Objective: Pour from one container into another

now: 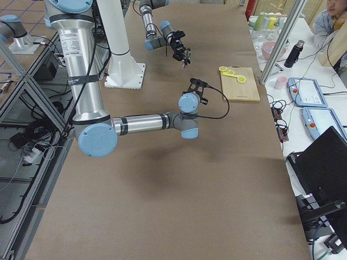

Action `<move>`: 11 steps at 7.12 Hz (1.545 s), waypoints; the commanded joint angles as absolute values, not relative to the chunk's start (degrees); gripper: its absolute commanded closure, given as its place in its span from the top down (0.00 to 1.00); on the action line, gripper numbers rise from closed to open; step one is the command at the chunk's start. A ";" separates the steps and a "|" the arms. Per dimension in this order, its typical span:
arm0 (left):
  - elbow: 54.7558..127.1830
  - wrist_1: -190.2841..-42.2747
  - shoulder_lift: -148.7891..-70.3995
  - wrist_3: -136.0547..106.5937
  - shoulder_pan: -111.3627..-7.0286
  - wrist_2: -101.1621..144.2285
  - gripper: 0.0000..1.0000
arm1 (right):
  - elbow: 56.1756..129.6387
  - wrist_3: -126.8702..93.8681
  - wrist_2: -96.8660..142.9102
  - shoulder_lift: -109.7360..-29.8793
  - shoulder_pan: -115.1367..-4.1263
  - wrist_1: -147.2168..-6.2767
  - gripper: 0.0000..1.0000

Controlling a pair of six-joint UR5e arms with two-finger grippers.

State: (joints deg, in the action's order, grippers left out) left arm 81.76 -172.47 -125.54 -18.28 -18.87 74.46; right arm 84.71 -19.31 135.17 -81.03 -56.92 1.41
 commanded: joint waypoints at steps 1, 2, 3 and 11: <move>81.39 -172.53 -125.77 -18.28 -19.07 74.36 0.00 | 90.93 -16.11 134.65 -81.38 -55.99 -6.36 0.00; 81.39 -172.79 -125.95 -18.28 -18.99 74.62 0.00 | 94.36 -15.30 134.13 -81.30 -55.20 -11.11 0.00; 80.95 -172.79 -126.47 -18.28 -18.90 74.97 0.00 | 98.14 -12.42 133.34 -81.21 -54.15 -16.99 0.00; 80.60 -173.06 -126.56 -18.28 -18.98 74.09 0.00 | 111.96 5.26 123.15 -73.48 -45.45 -53.58 0.00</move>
State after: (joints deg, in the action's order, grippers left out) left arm 80.63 -173.04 -126.56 -18.28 -18.97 74.20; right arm 109.96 3.02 125.65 -73.89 -47.23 -49.47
